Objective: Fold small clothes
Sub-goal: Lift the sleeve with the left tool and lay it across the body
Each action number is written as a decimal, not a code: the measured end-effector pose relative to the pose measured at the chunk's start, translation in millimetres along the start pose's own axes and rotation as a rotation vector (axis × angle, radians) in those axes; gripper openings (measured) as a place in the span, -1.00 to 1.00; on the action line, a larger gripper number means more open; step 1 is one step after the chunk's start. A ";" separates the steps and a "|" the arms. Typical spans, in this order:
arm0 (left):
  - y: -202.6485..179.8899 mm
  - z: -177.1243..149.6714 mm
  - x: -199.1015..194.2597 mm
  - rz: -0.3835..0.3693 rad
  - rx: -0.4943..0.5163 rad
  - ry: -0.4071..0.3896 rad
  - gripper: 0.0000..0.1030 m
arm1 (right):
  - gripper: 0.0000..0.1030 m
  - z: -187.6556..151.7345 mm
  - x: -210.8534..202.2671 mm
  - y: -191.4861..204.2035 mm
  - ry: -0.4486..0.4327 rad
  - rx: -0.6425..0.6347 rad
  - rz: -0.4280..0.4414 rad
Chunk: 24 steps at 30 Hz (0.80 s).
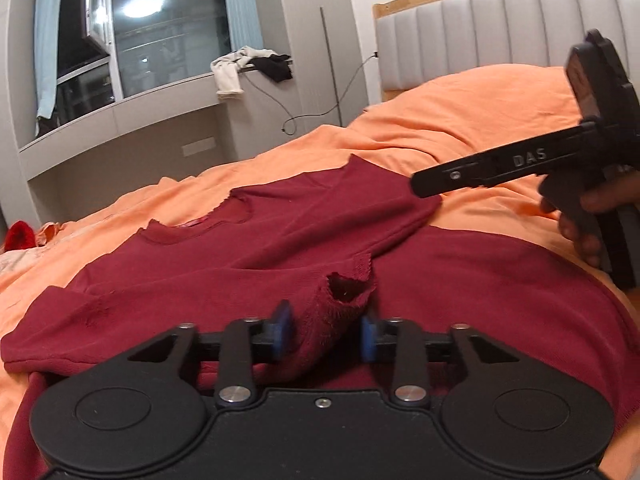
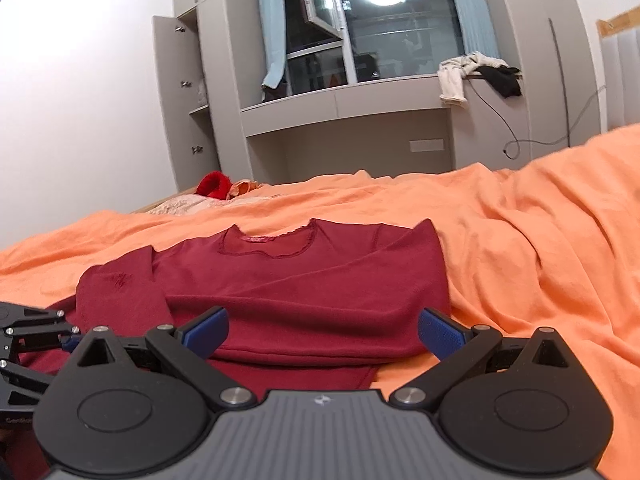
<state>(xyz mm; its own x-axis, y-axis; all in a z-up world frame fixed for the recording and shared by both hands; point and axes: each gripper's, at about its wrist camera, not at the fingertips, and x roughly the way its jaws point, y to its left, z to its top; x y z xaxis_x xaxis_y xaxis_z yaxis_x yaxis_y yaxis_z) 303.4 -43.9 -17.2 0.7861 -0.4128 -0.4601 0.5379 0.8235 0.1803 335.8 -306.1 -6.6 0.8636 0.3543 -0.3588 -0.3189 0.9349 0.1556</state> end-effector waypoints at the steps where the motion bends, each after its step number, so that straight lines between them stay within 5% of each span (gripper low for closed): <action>1: 0.0 -0.3 -1.1 -0.002 0.006 0.000 0.05 | 0.99 0.4 1.0 2.5 0.002 -0.012 0.002; 3: 2.6 -0.6 -5.1 -0.018 0.006 -0.005 0.38 | 0.99 1.6 1.8 8.9 0.005 -0.036 0.008; 7: 13.4 -3.2 -19.0 -0.084 -0.027 -0.018 0.52 | 0.99 4.4 4.1 21.2 0.004 -0.073 0.018; 11: 32.6 -0.4 -33.5 -0.028 -0.068 -0.053 0.67 | 0.99 6.2 10.3 34.9 0.019 -0.104 0.032; 15: 61.2 4.3 -43.3 0.113 -0.152 -0.058 0.93 | 0.99 3.7 18.8 50.9 0.046 -0.146 0.053; 24: 152.9 0.4 -48.6 0.446 -0.310 -0.018 0.99 | 0.99 -4.3 29.3 76.5 0.073 -0.224 0.082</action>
<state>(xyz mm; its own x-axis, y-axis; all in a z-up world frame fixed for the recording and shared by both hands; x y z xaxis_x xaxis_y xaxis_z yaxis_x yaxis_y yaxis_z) 347.6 101.9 33.0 0.9239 -0.0014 -0.3825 0.0381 0.9953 0.0885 335.0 -224.2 -9.1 0.8032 0.4221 -0.4204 -0.4726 0.8811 -0.0184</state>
